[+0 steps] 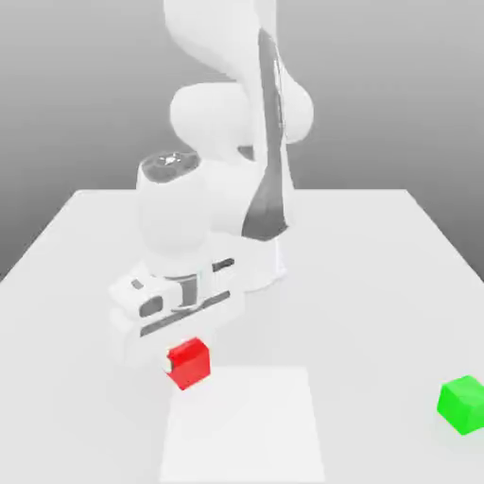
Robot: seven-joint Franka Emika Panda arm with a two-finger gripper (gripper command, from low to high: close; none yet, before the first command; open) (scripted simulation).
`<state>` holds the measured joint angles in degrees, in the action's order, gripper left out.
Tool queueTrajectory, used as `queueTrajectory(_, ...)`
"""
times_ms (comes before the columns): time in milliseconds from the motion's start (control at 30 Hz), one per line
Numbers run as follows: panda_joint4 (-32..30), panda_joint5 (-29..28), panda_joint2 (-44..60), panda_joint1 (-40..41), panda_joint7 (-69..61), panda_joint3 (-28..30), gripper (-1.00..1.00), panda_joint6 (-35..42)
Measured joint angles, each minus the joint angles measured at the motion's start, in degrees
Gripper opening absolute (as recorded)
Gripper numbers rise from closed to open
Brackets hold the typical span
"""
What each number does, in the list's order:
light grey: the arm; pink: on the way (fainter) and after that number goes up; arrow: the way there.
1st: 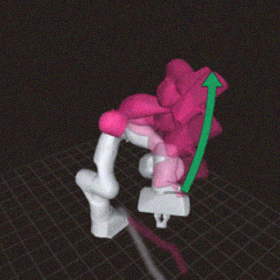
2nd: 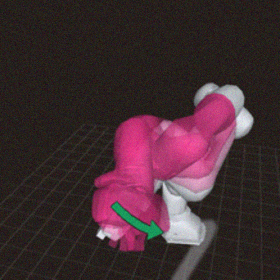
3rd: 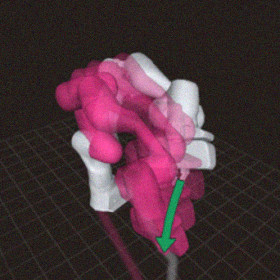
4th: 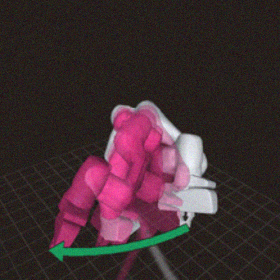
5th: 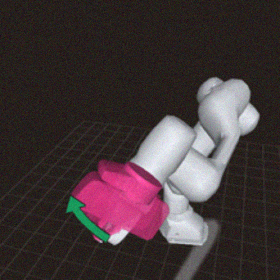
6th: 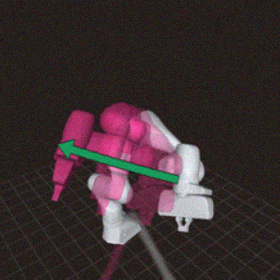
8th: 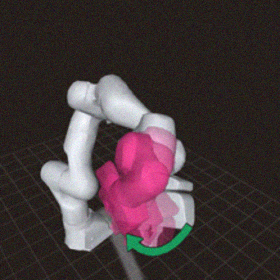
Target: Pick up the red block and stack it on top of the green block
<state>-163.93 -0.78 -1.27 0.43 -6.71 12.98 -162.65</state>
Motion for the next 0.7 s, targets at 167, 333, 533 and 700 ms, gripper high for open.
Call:
queueTrajectory(167,7.86,-2.37,1.79,-11.29,6.88,-6.71,-1.00,6.00)
queueTrajectory(333,17.97,-2.10,6.61,-24.03,13.09,-13.91,-1.00,11.40)
queueTrajectory(533,25.85,-2.63,15.03,-31.81,18.32,-19.51,-1.00,11.00)
queueTrajectory(700,26.32,-3.61,18.85,-32.52,19.20,-19.08,1.00,7.67)
